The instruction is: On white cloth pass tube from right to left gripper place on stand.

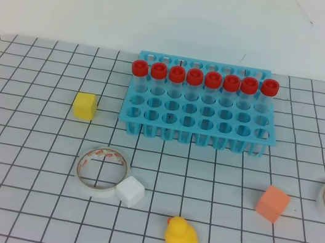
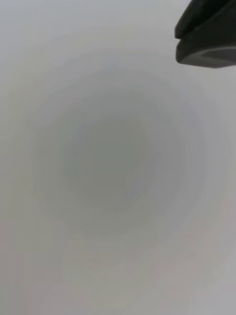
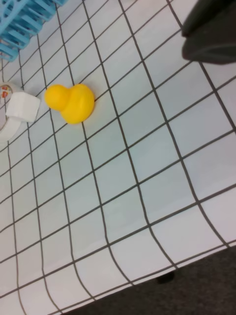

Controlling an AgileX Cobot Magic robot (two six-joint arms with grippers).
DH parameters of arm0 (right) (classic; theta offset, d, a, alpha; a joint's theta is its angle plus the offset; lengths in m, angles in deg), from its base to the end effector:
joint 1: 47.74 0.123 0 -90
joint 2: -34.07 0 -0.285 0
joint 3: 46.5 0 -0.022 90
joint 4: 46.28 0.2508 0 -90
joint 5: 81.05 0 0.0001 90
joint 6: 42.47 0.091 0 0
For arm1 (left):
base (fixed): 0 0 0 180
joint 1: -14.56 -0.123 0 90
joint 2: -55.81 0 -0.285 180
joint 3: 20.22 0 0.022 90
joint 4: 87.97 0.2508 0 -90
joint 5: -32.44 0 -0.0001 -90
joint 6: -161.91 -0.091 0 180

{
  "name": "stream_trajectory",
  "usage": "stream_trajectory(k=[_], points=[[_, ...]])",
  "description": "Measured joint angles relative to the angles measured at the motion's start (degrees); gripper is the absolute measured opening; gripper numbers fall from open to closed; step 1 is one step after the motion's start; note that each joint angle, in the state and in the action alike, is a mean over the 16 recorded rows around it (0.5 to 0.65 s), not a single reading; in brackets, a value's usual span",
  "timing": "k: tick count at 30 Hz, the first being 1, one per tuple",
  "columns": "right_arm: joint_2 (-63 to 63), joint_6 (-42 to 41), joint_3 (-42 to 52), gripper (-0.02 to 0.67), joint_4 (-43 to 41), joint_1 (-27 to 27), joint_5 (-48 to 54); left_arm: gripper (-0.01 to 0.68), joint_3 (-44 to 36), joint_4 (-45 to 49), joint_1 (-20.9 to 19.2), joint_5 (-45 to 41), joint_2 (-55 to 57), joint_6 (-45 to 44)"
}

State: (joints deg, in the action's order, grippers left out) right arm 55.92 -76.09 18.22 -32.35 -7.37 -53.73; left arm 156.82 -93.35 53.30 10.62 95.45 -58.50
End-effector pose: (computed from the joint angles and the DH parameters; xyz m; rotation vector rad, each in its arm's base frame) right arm 0.0450 0.0515 0.2303 -1.0789 1.6693 0.3267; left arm 0.0106 -0.0126 0.5436 0.7018 0.8772 -0.0714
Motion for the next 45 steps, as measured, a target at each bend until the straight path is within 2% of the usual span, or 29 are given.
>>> stream_trajectory(k=[6,10,14,17,21,28,36,45], points=[[0.0,0.0,0.0,-0.001,0.0,0.0,0.0,0.0,-15.8,2.0,0.0,20.5,-8.5,-1.1],[0.0,0.0,0.0,-0.001,0.0,0.0,0.0,0.0,-23.1,2.5,0.0,31.1,-13.0,-1.2],[0.0,0.0,0.0,-0.001,0.0,0.0,0.0,0.0,-27.8,2.5,0.0,38.0,-17.3,-1.1],[0.0,0.0,0.0,-0.001,0.0,0.0,0.0,0.0,-29.8,2.1,0.0,39.9,-20.4,-1.1],[0.0,0.0,0.0,-0.001,0.0,0.0,0.0,0.0,-31.0,1.2,0.0,38.1,-24.1,-1.4],[0.0,0.0,0.0,-0.001,0.0,0.0,0.0,0.0,-31.3,-0.6,0.0,29.6,-28.3,-3.1],[0.0,0.0,0.0,-0.001,0.0,0.0,0.0,0.0,-31.3,-1.5,0.0,17.8,-29.0,-4.6],[0.0,0.0,0.0,-0.001,0.0,0.0,0.0,0.0,-31.3,-1.6,0.0,9.1,-29.0,-4.4]])
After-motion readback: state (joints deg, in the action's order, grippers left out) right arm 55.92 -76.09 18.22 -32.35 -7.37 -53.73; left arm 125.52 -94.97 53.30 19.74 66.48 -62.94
